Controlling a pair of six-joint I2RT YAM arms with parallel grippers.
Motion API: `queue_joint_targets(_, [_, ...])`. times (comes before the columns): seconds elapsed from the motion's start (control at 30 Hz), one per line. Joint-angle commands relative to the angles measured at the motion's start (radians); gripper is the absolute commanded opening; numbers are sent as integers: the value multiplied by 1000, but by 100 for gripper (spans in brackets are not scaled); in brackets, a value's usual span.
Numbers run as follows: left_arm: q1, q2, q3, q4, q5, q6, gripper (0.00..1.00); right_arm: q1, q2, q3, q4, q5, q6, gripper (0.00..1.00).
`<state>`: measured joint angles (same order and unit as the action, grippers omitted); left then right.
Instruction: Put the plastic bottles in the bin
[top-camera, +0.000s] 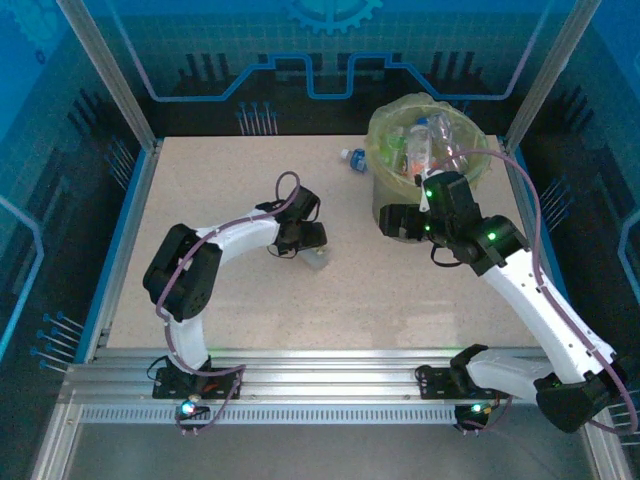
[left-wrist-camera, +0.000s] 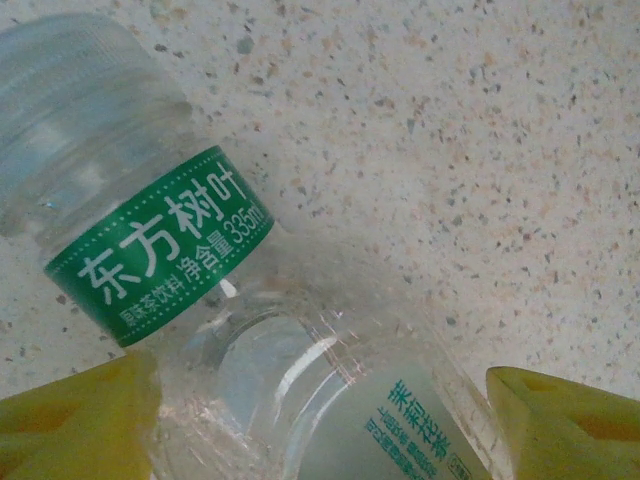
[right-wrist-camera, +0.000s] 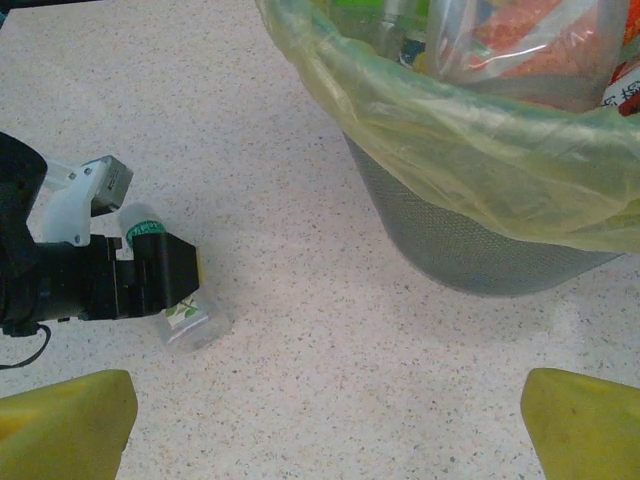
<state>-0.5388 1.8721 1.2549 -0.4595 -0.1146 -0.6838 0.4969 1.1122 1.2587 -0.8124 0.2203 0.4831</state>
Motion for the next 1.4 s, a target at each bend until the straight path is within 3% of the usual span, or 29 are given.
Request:
queue_joint_targets(0.0, [-18, 5, 20, -81, 15, 44, 80, 11, -24, -26, 7, 8, 23, 100])
queue_joint_targets(0.13, [-18, 30, 53, -84, 25, 54, 99, 11, -23, -26, 2, 10, 23, 100])
queue_joint_targets(0.4, [-19, 62, 80, -106, 22, 65, 99, 11, -31, -26, -4, 28, 22, 100])
queue_joint_targets(0.6, [-21, 51, 43, -120, 26, 72, 87, 11, -36, -27, -10, 33, 23, 100])
queue_joint_targets(0.73, [-21, 12, 4, -135, 1, 96, 65, 10, -45, -33, -14, 42, 29, 100])
queue_joint_targets(1.0, [-22, 0, -4, -96, 11, 134, 37, 11, -56, -62, -17, 80, 63, 100])
queue_joint_targets(1.23, [-32, -94, 2, -43, -11, 181, 33, 4, -148, -183, -140, 303, 211, 100])
queue_joint_targets(1.37, [-49, -191, 51, -42, -46, 211, 33, -44, -256, -296, -198, 321, 288, 100])
